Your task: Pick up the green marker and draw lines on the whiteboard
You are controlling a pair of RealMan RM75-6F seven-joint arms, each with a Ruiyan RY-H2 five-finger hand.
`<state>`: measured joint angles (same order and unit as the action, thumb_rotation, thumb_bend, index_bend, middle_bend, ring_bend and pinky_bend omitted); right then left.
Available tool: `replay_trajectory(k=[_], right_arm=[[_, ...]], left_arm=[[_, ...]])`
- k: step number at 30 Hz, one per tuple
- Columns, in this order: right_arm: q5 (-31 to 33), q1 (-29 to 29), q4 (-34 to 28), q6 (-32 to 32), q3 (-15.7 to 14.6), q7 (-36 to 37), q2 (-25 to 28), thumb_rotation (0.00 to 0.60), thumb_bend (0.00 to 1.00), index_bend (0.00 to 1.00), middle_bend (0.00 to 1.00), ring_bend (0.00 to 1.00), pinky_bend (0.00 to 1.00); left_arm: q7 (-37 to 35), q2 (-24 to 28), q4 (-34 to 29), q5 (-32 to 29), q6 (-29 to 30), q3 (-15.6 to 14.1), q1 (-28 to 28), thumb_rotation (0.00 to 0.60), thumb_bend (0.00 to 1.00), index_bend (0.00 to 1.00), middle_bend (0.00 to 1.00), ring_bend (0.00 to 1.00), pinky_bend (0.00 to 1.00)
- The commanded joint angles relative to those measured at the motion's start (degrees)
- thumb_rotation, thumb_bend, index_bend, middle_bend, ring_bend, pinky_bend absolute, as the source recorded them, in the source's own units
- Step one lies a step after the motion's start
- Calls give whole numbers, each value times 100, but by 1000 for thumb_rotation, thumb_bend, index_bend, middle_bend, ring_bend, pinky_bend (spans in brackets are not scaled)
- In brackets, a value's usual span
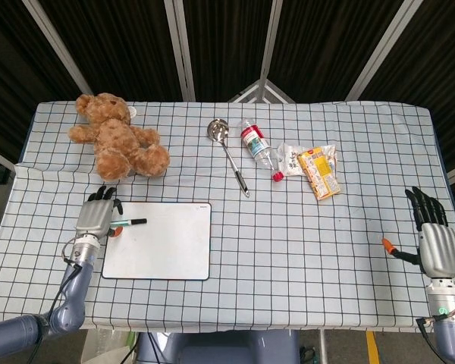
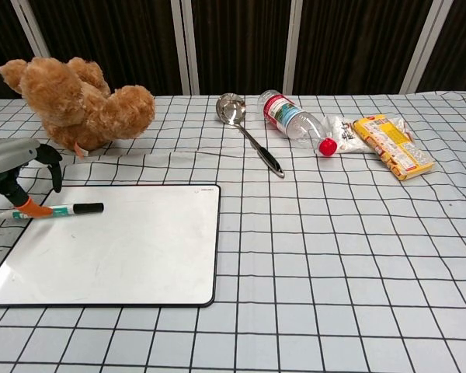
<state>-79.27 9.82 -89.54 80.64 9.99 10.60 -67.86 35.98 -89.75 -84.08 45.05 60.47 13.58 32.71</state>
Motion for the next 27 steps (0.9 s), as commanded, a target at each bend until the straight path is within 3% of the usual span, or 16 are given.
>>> replay_trajectory(k=[1,7,18,27], right_arm=[[3,-2,-6,2,0,2,-1,600,209,0,0,0,0],[6,-2,-21,-1,-4,-7,-2,600,210,0,0,0,0],[21,-5,-21,-9,1,32,6,600,209,0,0,0,0],[31,-5,-32,-13,6,43,12,600,209,0,0,0,0]], left_arm=[[45,-19,-4,-57,-19,-30,32,600,377,452,87,35,145],[106,-93,77,-238,-36,-81,99,600,432,457,87,35,145],[156,-271,268,-421,-38,-142,211,600,447,473,89,35,145],[-40,-361,268,-387,39,-157,196,600,534,657,159,61,152]])
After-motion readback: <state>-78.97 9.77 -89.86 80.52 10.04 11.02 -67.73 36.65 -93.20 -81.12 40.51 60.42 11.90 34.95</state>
